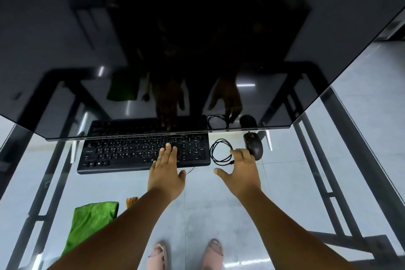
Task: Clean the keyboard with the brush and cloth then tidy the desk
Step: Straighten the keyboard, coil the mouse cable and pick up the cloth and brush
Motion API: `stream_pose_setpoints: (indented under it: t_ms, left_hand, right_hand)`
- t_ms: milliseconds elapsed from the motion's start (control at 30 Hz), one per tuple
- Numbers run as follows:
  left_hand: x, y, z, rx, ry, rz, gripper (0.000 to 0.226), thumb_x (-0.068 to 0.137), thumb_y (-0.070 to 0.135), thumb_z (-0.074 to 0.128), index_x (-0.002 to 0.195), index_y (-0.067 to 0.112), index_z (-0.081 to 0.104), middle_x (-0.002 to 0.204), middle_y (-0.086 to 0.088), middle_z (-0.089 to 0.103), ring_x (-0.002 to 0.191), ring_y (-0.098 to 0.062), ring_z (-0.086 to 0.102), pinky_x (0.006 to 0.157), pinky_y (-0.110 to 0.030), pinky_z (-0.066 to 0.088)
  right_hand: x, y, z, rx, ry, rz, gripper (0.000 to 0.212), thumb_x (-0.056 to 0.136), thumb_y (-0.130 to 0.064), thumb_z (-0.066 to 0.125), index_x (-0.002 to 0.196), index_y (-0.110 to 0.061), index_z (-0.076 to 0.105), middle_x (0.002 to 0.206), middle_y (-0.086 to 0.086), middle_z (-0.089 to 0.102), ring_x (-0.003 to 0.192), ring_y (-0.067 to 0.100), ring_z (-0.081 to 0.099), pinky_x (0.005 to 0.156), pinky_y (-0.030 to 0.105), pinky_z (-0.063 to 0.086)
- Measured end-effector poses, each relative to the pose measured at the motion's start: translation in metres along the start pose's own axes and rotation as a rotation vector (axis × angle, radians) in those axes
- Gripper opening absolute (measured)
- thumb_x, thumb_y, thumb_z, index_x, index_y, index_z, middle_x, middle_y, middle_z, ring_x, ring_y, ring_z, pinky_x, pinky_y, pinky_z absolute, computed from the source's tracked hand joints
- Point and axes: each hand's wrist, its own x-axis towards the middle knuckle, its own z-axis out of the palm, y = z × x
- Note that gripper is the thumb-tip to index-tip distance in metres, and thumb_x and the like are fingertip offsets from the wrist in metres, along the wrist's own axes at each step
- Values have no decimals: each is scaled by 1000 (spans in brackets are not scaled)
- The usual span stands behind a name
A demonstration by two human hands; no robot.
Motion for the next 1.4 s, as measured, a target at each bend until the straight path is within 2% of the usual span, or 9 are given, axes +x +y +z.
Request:
stream_pose_setpoints:
  t_ms: [133,433,633,967,1033,1100,1267,1333,1400]
  left_hand:
    - [-1,-3,-1,17,-9,11,73,96,37,45,155,19,5,162,3,-10,149,-16,-8,120,-35,5]
    - [0,-5,0,45,-16,26,74,97,38,44,155,19,2,161,3,-13,149,-16,-9,120,-36,5]
    - [0,-8,2,56,-18,34,74,97,39,43,155,20,1,161,3,-13,149,-16,-10,120,-35,4]
    - [-10,-26,-9,36,24,25,72,97,37,44,155,21,5,162,4,-9,149,-15,-8,120,-36,5]
    - [-16,-36,-13,43,46,25,71,97,37,44,155,20,7,162,4,-7,149,-15,-7,120,-35,4]
    - [-22,-49,-17,46,61,26,71,96,37,45,154,20,9,162,3,-4,149,-16,-5,120,-35,5]
    - [-46,-100,-33,57,78,-23,71,96,39,44,154,20,9,163,3,-3,149,-16,-5,120,-35,6]
    - [-55,-122,-41,36,78,-54,71,96,38,45,154,19,10,163,2,-2,149,-16,-4,121,-36,7]
    - [-67,-144,-48,14,97,-80,71,95,38,46,154,18,13,163,1,2,149,-17,1,121,-38,9]
  right_hand:
    - [3,-1,1,-51,-30,2,70,80,-45,74,138,-12,49,139,-1,42,128,20,38,100,30,43]
    - [27,1,-12,-123,-3,-55,40,93,-11,60,132,-10,56,134,1,55,120,23,47,96,33,47]
    - [41,0,-16,-196,-15,-101,61,77,17,47,130,-9,59,138,0,55,120,24,48,98,30,46]
    - [13,-16,-6,2,154,-97,40,88,-1,53,126,-8,61,130,5,54,118,25,45,96,22,37]
    - [4,-27,0,36,170,-132,40,87,-3,55,126,-9,61,130,5,56,121,24,46,101,23,39]
    - [-6,-39,6,52,168,-166,43,87,-6,57,129,-10,59,136,4,55,127,24,46,106,29,41]
    - [-39,-84,25,83,91,-180,53,91,-16,57,143,-18,47,153,-5,38,139,15,34,107,22,34]
    - [-53,-101,37,91,78,-187,53,91,-17,58,142,-18,47,151,-4,39,137,15,37,106,21,33]
    - [-69,-118,52,117,68,-171,49,91,-18,57,139,-18,49,144,-2,44,126,17,49,101,25,42]
